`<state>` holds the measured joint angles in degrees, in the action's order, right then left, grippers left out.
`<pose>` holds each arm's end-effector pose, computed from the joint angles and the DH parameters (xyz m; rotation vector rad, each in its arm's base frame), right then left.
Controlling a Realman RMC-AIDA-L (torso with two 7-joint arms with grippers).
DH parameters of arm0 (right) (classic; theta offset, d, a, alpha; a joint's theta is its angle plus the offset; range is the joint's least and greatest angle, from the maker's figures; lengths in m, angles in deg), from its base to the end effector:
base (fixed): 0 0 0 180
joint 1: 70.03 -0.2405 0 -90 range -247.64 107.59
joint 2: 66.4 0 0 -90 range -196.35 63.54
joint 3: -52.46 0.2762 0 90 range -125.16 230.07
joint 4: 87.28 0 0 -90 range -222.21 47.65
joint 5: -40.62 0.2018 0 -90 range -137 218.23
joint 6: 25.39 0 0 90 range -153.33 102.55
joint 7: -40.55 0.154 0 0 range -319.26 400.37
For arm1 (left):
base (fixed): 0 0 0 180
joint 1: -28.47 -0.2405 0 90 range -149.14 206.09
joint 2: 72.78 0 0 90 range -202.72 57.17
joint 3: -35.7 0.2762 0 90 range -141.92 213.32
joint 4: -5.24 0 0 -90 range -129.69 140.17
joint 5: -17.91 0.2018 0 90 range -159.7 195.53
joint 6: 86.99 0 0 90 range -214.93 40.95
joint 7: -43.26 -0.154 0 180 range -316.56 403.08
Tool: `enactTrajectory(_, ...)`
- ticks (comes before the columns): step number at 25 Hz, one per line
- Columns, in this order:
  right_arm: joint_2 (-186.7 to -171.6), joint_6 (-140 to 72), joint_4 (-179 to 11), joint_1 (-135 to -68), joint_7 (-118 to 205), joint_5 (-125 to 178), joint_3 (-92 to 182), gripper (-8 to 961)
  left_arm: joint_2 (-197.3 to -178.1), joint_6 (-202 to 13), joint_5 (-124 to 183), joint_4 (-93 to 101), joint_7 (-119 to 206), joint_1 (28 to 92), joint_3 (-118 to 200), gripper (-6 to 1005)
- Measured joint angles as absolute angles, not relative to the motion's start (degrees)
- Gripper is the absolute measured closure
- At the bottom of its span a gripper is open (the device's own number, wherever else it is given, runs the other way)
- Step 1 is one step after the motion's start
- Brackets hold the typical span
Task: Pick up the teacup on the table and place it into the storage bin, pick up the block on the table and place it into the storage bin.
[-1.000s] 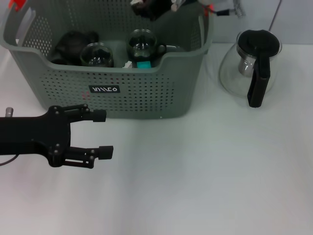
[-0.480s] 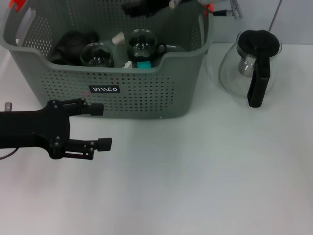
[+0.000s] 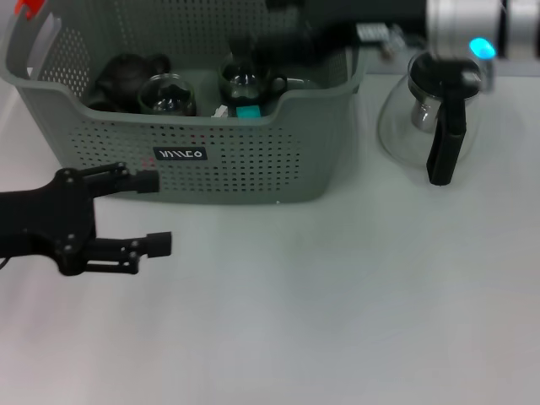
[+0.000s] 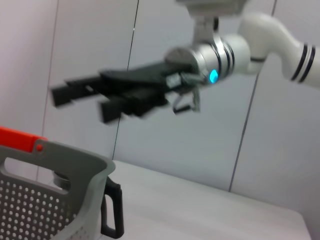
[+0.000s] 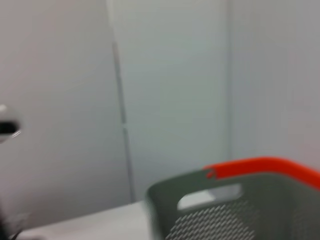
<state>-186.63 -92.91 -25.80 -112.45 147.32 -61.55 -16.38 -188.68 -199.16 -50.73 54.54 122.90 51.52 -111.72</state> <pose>0.0840 0.4160 -0.0196 -2.7149 0.3271 0.6984 -0.2758 0.2829 0.0543 -2.7800 -0.4433 -0.8789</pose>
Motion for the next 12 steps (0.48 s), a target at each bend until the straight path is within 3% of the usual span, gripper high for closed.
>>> enactTrajectory(4, -186.56, -103.16, -23.80, -106.37, 142.67, -60.82, -16.57, 23, -188.57, -199.85, -50.62, 54.54, 123.03, 50.36, -112.22, 91)
enactTrajectory(12, -186.62, -110.81, -26.50, -101.71, 136.18, -62.81, -18.10, 25, -188.46, -199.56, -49.21, 53.75, 123.72, 47.00, -112.11, 91)
